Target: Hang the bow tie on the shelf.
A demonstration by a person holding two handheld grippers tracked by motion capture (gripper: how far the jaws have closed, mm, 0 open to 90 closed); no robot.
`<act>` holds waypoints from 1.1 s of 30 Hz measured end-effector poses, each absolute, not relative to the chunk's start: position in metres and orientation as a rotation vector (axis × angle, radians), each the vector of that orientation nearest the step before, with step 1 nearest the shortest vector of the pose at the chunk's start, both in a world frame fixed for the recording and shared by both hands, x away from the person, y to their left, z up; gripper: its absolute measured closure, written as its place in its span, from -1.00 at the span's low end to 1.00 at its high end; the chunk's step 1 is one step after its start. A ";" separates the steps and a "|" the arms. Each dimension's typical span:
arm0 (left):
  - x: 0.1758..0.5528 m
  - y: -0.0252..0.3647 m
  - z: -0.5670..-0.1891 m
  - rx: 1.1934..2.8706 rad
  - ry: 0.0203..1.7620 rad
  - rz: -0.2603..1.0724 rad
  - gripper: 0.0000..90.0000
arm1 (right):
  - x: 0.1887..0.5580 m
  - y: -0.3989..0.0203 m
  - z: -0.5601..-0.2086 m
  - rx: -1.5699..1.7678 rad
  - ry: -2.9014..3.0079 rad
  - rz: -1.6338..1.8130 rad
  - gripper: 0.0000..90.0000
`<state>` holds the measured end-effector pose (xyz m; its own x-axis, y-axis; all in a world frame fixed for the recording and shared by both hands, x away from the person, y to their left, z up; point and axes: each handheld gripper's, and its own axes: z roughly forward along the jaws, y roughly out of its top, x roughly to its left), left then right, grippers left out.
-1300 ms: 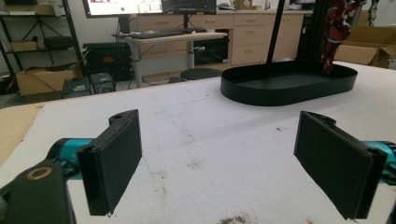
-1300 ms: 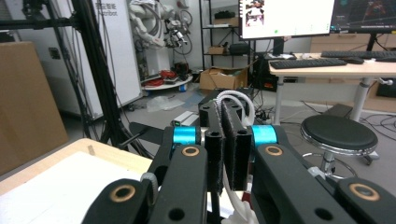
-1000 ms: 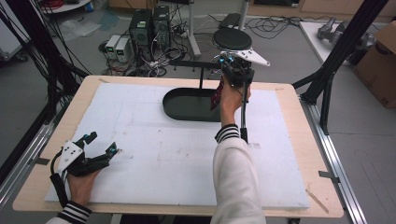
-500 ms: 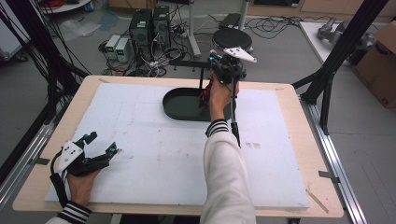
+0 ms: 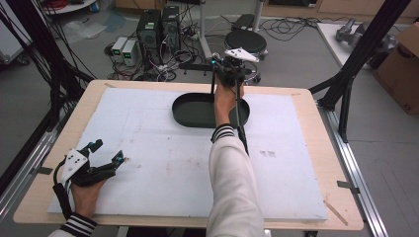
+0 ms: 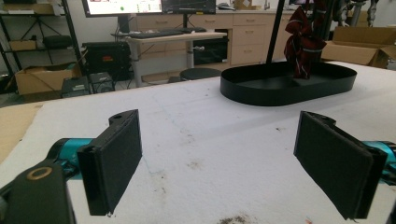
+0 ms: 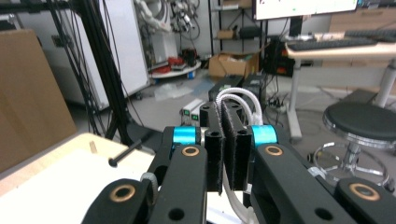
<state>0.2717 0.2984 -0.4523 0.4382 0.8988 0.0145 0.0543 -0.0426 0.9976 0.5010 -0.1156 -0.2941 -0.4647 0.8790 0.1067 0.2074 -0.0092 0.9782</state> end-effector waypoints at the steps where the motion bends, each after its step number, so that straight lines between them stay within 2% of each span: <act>1: 0.272 0.299 -0.452 1.459 0.894 0.859 -0.65 | 0.502 -0.116 -0.296 1.142 1.710 1.507 0.95; 16: 0.272 0.298 -0.452 1.458 0.893 0.860 -0.65 | 0.503 -0.104 -0.299 1.026 1.892 1.241 0.92; 20: 0.272 0.298 -0.452 1.459 0.893 0.861 -0.65 | 0.502 -0.102 -0.298 0.973 1.920 1.187 0.85; 25: 0.272 0.298 -0.452 1.460 0.893 0.862 -0.65 | 0.501 -0.099 -0.298 0.961 1.942 1.138 0.61; 26: 0.272 0.298 -0.452 1.460 0.893 0.862 -0.65 | 0.501 -0.099 -0.298 0.961 1.942 1.138 0.61; 30: 0.272 0.298 -0.452 1.460 0.893 0.862 -0.65 | 0.499 -0.097 -0.297 0.962 1.952 1.105 0.27; 33: 0.272 0.298 -0.452 1.464 0.892 0.863 -0.65 | 0.497 -0.096 -0.296 0.945 1.967 1.082 0.13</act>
